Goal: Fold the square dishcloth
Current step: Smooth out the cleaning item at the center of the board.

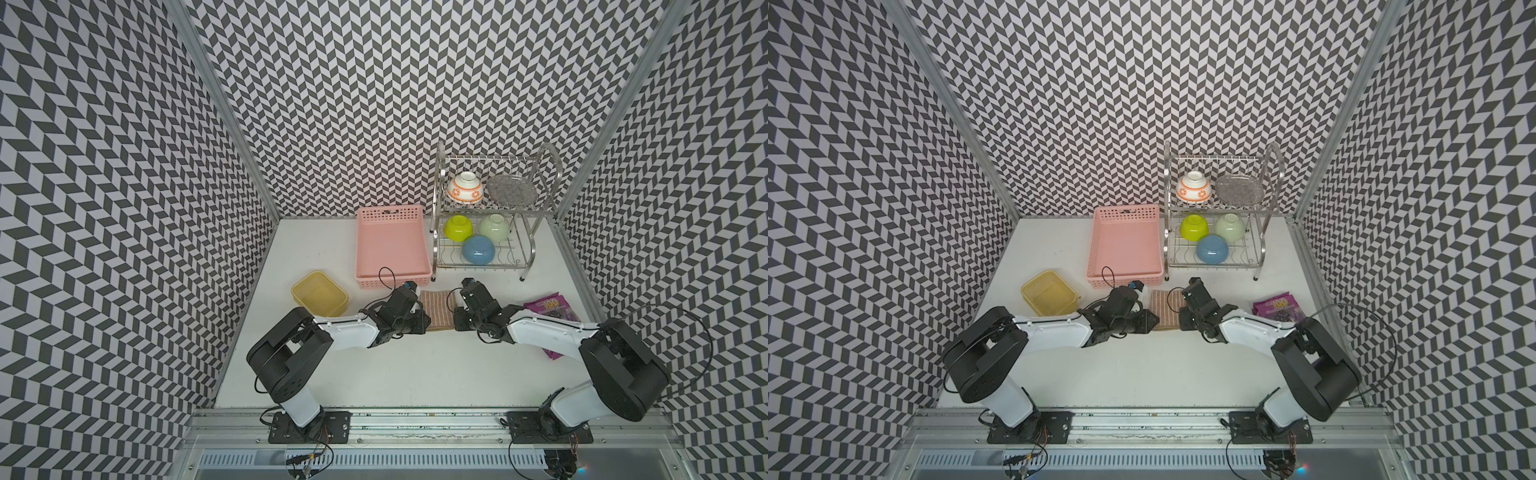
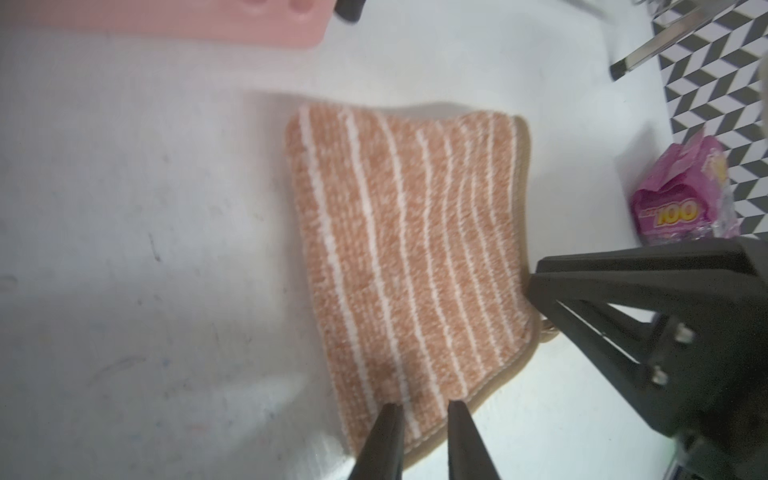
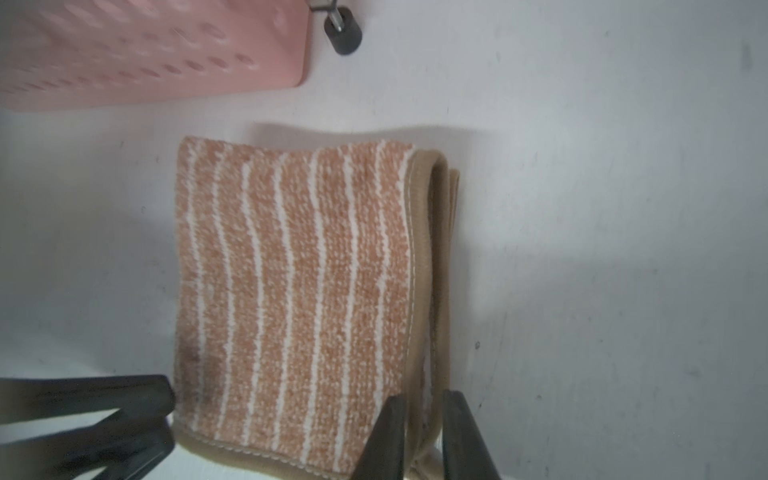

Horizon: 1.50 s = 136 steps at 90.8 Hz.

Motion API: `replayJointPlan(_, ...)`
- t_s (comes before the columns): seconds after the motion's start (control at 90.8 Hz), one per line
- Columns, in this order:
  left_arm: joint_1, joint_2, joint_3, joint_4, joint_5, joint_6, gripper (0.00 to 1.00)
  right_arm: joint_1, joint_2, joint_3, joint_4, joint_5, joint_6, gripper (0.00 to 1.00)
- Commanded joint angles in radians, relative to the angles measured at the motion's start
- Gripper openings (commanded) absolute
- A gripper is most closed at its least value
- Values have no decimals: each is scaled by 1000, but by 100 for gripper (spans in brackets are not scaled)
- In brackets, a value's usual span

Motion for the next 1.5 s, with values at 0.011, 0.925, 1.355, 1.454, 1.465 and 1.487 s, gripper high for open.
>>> replayJointPlan(0.011, 0, -54, 88, -47, -47, 54, 23, 1, -36, 73, -13, 56, -12, 22)
replayJointPlan(0.925, 89, 280, 243, 59, -66, 100, 13, -65, 283, 240, 112, 45, -32, 19)
replayJointPlan(1.355, 87, 177, 202, 19, -100, 105, 36, -74, 215, 223, 96, 54, -36, 19)
replayJointPlan(1.454, 80, 132, 208, 7, -81, 115, 47, -74, 180, 222, 86, 67, -40, 19)
replayJointPlan(1.465, 79, 124, 209, 6, -78, 116, 48, -73, 175, 221, 85, 68, -41, 19)
replayJointPlan(1.487, 77, 115, 211, 3, -72, 118, 51, -74, 167, 221, 82, 71, -42, 19)
